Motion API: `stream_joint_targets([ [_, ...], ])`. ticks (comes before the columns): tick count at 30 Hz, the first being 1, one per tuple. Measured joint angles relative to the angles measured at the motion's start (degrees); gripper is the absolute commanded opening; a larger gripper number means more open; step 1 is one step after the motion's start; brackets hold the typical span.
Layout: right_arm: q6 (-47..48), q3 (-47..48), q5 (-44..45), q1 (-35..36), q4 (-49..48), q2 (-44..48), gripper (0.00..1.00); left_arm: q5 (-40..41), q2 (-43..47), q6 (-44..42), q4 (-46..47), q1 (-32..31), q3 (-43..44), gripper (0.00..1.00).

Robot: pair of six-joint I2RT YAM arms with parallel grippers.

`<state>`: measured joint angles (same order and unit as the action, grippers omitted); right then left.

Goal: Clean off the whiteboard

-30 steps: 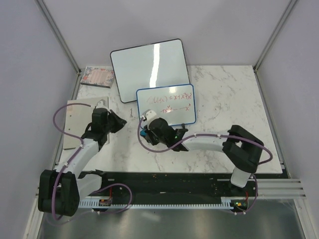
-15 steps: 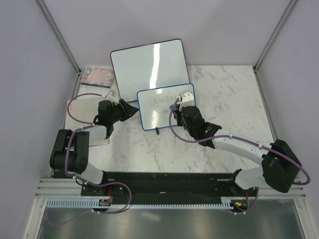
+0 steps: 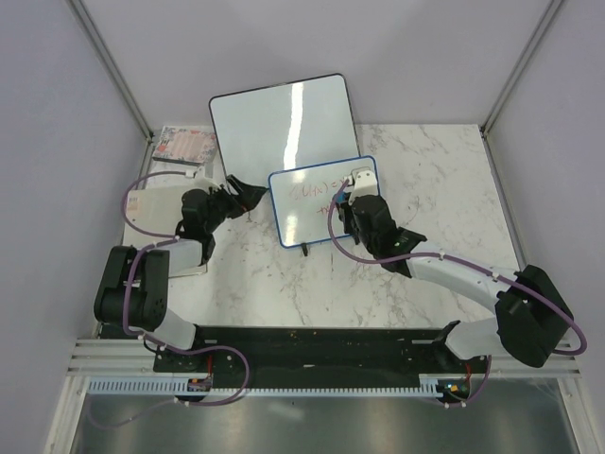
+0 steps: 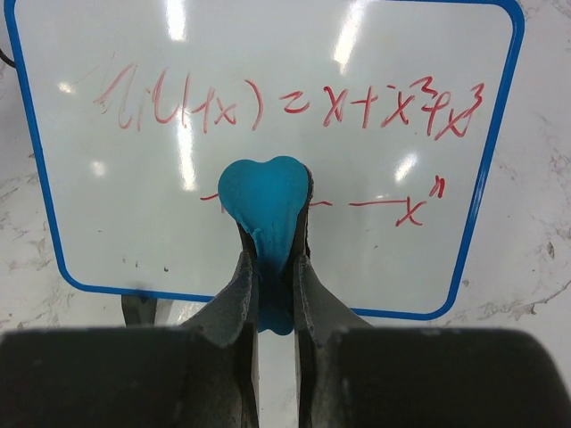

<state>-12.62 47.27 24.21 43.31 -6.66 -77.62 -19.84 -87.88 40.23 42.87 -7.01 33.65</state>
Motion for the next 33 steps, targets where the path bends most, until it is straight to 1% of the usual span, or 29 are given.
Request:
stream_joint_targets([
  [4,0.0,0.0,-0.5,-0.1,-0.2,0.0,0.02,-0.8,-0.4,0.0,5.4,0.0,-1.9,0.91],
  [6,0.0,0.0,-0.7,-0.1,-0.2,0.0,0.02,-2.6,-2.2,0.0,8.4,0.0,-1.8,0.89],
  [11,0.0,-0.2,-1.4,-0.1,-0.3,0.0,0.02,-9.6,-12.3,1.3,18.6,0.0,1.4,0.79],
  [13,0.2,-0.6,-1.4,-0.1,-0.3,0.1,0.02,-12.7,-16.7,2.6,23.3,0.0,3.1,0.72],
  [15,0.4,-1.0,-1.4,-0.1,-0.2,0.2,0.02,-14.8,-19.9,3.7,25.6,0.0,4.7,0.72],
  [19,0.5,-1.1,-1.1,-0.4,-0.2,0.5,0.02,-17.0,-21.1,4.1,28.0,-0.3,5.4,0.7],
  [27,0.4,-1.1,-1.0,-0.8,-0.1,0.5,0.01,-20.4,-21.7,4.4,31.0,-1.4,11.5,0.66],
  [30,0.5,-1.1,-1.0,-0.9,-0.2,0.5,0.02,-20.7,-22.4,4.4,30.7,-1.8,12.0,0.6],
  [33,0.5,-1.1,-1.0,-1.0,-0.2,-0.3,0.01,-20.8,-23.3,4.6,30.6,-2.1,12.0,0.48],
])
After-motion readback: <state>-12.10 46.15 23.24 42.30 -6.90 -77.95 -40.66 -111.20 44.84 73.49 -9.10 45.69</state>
